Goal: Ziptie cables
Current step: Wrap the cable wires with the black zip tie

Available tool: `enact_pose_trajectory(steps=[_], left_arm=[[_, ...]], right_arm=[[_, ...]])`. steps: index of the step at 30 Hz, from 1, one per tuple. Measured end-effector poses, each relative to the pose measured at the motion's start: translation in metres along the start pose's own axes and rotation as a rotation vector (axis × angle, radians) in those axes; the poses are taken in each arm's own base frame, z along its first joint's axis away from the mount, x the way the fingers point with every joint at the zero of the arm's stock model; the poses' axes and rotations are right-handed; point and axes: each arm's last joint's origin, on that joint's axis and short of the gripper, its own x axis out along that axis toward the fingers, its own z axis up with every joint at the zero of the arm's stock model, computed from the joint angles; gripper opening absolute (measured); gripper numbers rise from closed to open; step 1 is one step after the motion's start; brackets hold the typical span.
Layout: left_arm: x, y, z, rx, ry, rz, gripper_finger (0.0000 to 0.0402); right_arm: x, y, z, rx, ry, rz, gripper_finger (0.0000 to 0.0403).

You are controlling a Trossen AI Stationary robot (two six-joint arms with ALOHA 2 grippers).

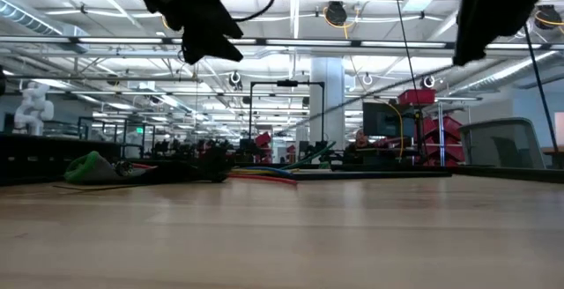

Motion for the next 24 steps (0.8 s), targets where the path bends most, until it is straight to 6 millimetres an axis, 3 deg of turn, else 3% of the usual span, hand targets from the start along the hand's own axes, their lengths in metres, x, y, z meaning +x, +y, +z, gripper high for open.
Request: enact_pose_trajectory(steps=[9, 16, 24], left_arm=[[-0.046, 0.006, 0.004, 0.050, -0.090, 0.159, 0.0205], [-0.086, 0.002, 0.011, 0.048, -0.267, 0.206, 0.0205], [-0.098, 0.001, 0.009, 0.046, -0.294, 0.212, 0.0205]], right_arm=[[-0.004, -0.009, 0.013, 0.051, -0.056, 0.012, 0.0000], [-0.009, -0.018, 0.024, 0.072, -0.090, 0.027, 0.0000], [0.011, -0.027, 0.003, 0.071, 0.189, 0.020, 0.0000]])
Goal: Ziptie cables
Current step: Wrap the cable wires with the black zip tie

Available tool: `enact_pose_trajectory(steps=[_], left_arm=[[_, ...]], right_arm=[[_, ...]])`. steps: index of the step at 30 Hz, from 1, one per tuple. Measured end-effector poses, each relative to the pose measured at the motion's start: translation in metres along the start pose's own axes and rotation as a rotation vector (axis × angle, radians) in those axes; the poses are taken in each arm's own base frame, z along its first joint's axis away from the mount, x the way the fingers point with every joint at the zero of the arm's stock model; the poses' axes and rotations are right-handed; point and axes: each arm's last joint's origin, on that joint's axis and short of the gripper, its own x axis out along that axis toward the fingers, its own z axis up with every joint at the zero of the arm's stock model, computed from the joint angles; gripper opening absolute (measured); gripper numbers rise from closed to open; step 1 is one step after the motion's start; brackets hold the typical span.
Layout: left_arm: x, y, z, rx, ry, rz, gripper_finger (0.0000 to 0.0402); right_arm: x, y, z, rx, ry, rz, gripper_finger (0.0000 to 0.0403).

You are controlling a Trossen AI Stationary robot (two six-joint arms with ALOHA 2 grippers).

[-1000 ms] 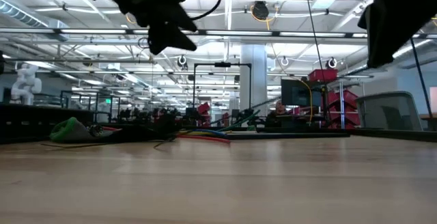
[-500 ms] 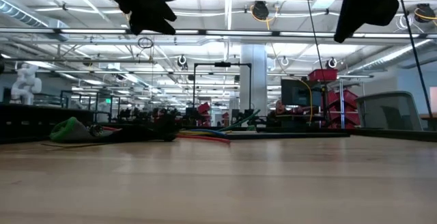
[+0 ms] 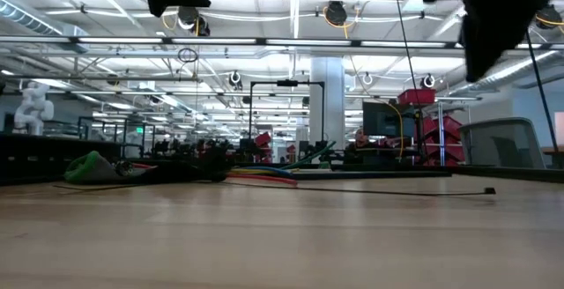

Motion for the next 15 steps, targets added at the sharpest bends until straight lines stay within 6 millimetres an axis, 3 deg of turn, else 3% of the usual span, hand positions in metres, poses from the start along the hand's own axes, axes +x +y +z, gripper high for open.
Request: enact_pose_trajectory(steps=[4, 10, 13, 15], left_arm=[[0.002, 0.001, -0.006, 0.002, 0.060, 0.014, 0.0205], [0.001, 0.003, -0.013, 0.009, 0.140, 0.027, 0.0205], [0.001, 0.003, -0.014, 0.011, 0.145, 0.025, 0.0205], [0.001, 0.003, -0.014, 0.016, 0.145, 0.024, 0.0205]], right_arm=[[0.022, 0.003, -0.017, 0.101, -0.010, 0.060, 0.0015], [0.058, 0.008, -0.057, 0.371, -0.096, 0.251, 0.0094], [0.064, 0.007, -0.074, 0.486, -0.170, 0.270, 0.0142], [0.063, 0.008, -0.079, 0.472, -0.239, 0.251, 0.0173]])
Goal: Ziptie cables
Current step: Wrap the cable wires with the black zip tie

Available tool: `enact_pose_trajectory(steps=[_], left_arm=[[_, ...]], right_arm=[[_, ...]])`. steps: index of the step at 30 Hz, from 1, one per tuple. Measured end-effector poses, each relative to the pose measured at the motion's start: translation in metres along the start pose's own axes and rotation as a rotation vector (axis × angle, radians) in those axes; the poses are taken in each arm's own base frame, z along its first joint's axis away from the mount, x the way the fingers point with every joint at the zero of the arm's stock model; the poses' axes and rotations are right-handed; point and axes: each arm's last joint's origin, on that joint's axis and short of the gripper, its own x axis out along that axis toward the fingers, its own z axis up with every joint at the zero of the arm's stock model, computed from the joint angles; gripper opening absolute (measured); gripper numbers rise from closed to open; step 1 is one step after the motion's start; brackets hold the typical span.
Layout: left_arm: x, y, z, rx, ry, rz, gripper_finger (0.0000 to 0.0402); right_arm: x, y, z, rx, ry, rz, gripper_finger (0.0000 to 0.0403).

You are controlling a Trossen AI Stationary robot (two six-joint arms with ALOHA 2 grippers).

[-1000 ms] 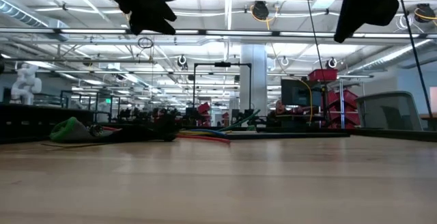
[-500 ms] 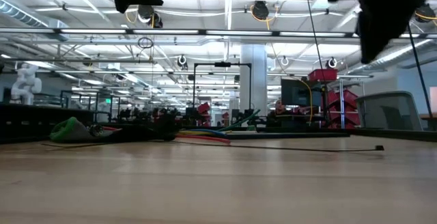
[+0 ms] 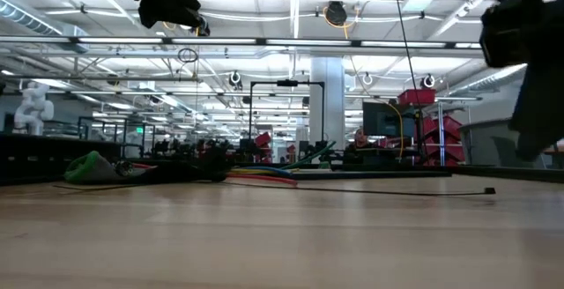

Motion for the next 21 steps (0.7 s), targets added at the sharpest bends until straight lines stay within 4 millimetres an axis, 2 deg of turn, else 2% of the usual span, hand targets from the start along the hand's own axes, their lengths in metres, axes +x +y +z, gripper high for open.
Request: enact_pose_trajectory(steps=[3, 7, 14, 21], left_arm=[[0.000, 0.000, 0.000, 0.000, 0.000, 0.000, 0.0205], [0.000, 0.000, 0.000, -0.005, -0.002, 0.006, 0.0205], [0.000, 0.001, 0.000, -0.007, -0.005, 0.019, 0.0205], [0.000, 0.001, 0.000, -0.009, -0.012, 0.049, 0.0205]], right_arm=[[0.001, -0.006, -0.003, -0.132, -0.090, -0.067, 0.0208], [0.010, -0.018, -0.002, -0.210, -0.117, -0.189, 0.0229], [0.027, -0.016, -0.009, -0.388, -0.111, -0.188, 0.0230], [0.041, -0.024, -0.015, -0.454, -0.153, -0.258, 0.0227]])
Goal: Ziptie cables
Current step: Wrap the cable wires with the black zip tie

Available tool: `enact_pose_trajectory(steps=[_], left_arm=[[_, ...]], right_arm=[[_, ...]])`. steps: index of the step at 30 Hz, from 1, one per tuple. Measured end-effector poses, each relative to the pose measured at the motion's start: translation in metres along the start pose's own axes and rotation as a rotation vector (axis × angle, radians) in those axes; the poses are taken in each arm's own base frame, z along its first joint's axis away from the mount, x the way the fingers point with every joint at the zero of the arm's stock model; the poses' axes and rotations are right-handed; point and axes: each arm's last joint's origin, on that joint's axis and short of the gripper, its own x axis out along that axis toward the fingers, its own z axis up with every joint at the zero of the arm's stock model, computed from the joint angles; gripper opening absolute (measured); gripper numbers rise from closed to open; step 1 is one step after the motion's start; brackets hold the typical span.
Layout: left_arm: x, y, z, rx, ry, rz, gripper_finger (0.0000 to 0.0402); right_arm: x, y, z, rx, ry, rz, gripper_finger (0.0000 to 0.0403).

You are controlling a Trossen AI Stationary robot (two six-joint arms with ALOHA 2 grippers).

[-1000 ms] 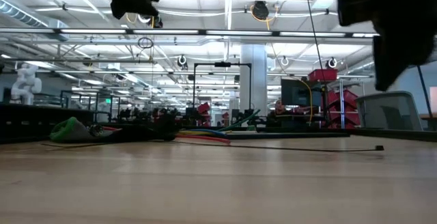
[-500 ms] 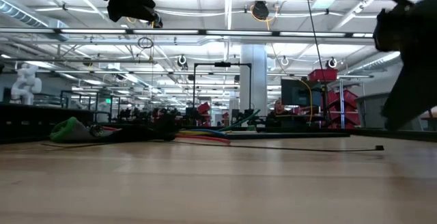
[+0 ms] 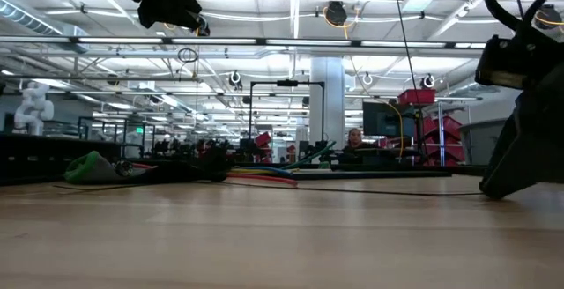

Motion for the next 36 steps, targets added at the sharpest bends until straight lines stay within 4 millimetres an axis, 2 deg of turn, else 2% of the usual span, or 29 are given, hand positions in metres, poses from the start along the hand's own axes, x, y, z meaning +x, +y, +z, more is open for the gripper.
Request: enact_pose_trajectory(steps=[5, 10, 20, 26, 30, 36], left_arm=[[0.0000, 0.0002, 0.0001, 0.000, -0.002, 0.007, 0.0205], [0.0000, 0.0003, 0.0001, 0.000, -0.003, 0.011, 0.0205], [0.0000, 0.0007, 0.0002, -0.001, -0.006, 0.022, 0.0205], [0.0000, 0.0007, 0.0002, 0.000, -0.006, 0.022, 0.0205], [0.0000, 0.0006, 0.0002, 0.000, -0.006, 0.022, 0.0205], [0.0000, 0.0008, 0.0002, 0.008, -0.006, 0.026, 0.0205]], right_arm=[[0.0097, 0.0059, -0.0052, 0.010, -0.033, 0.009, 0.0226], [0.0113, 0.0100, -0.0051, 0.041, -0.028, 0.045, 0.0214], [0.0116, 0.0089, -0.0068, 0.080, 0.017, 0.045, 0.0101], [0.0107, 0.0101, -0.0083, 0.072, 0.040, 0.060, 0.0061], [0.0115, 0.0101, -0.0071, 0.142, 0.061, 0.063, 0.0017], [0.0089, 0.0099, -0.0054, 0.232, 0.071, 0.076, 0.0011]])
